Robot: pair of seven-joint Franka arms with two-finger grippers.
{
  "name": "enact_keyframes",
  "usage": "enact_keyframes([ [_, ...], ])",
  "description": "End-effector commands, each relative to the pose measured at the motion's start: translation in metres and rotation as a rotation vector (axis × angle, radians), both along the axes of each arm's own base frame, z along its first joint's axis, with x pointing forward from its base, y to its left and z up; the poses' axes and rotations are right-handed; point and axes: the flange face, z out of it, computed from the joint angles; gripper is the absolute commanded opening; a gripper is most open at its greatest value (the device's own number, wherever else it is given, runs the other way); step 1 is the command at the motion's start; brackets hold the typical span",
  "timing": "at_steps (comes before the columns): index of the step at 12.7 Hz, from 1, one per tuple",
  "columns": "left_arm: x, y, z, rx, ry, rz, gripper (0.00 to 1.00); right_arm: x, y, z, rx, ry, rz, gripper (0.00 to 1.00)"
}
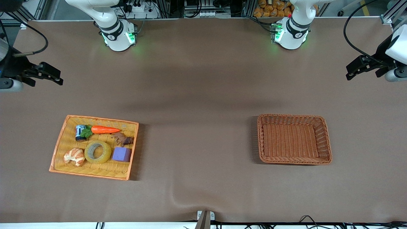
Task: Transfer tape with both arms
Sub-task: 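Reach the right gripper toward the yellow tape roll in the orange tray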
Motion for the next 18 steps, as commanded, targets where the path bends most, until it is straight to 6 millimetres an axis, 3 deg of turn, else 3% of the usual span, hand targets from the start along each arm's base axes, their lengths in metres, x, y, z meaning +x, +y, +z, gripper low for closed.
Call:
enact_keyframes([
  [1,0.002,0.001,0.004,-0.018,0.011,-0.010,1.00,0.021,0.003,-0.043,0.010,0.054,0.014,1.00],
  [3,0.004,-0.001,0.000,-0.020,0.018,-0.012,1.00,0.040,0.001,-0.074,0.007,0.071,0.008,1.00],
  [4,0.005,-0.001,-0.001,-0.021,0.021,-0.013,1.00,0.052,0.001,-0.099,0.007,0.106,0.000,1.00],
  [8,0.004,-0.003,-0.001,-0.036,0.020,-0.003,1.00,0.106,-0.033,-0.218,0.018,0.114,-0.023,1.00],
  [11,0.005,-0.002,-0.004,-0.036,0.028,-0.010,1.00,0.134,-0.038,-0.270,0.011,0.051,0.091,1.00],
  [14,0.005,-0.002,-0.002,-0.037,0.024,-0.010,1.00,0.164,-0.061,-0.325,0.011,0.004,0.125,1.00],
  [18,0.005,-0.002,-0.002,-0.042,0.024,-0.011,1.00,0.166,-0.072,-0.378,0.017,0.010,0.089,1.00],
])
